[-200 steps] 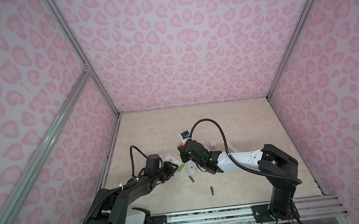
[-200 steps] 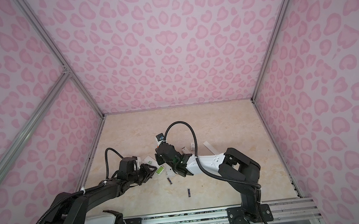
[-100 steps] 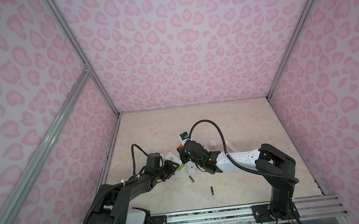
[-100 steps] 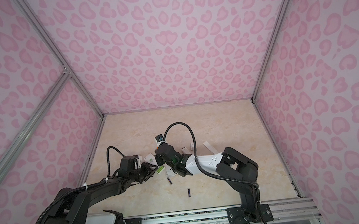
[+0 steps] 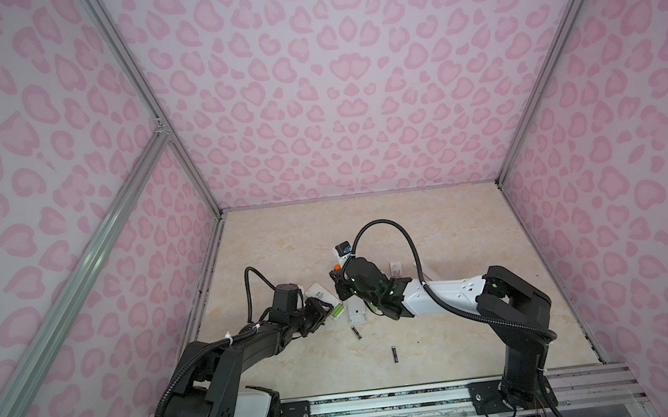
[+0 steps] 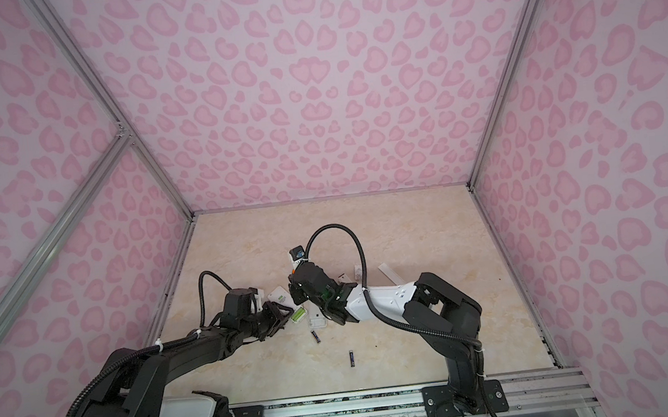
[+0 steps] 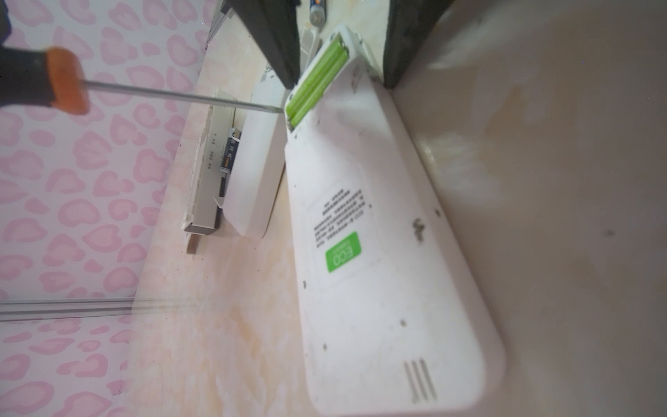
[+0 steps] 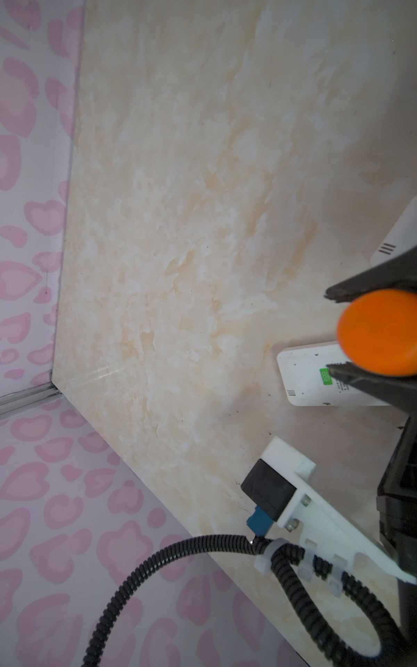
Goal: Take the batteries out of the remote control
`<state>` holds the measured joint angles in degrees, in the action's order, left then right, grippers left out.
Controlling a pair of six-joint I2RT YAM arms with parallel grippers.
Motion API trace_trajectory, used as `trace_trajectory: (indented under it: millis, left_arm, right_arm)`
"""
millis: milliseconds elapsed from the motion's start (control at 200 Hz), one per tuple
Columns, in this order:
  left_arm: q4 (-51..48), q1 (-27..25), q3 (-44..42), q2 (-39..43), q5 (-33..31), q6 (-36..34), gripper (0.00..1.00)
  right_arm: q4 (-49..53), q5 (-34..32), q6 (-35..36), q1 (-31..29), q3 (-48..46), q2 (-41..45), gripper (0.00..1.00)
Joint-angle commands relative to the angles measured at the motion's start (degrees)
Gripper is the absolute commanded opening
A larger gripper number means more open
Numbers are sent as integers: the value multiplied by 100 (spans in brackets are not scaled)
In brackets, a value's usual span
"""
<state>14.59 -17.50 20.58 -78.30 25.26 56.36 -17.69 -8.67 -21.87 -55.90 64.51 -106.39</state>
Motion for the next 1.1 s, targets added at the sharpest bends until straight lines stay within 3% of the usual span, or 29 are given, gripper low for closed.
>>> trace_trajectory:
  millis: [0, 1095]
  left_arm:
    - [-167, 18, 49, -53, -118, -90, 42]
    - [-199, 51, 87, -80, -144, -25, 42]
  right_arm:
    - [-138, 24, 12, 24, -29, -51, 0]
    - [-239, 84, -28, 27, -139, 7, 0]
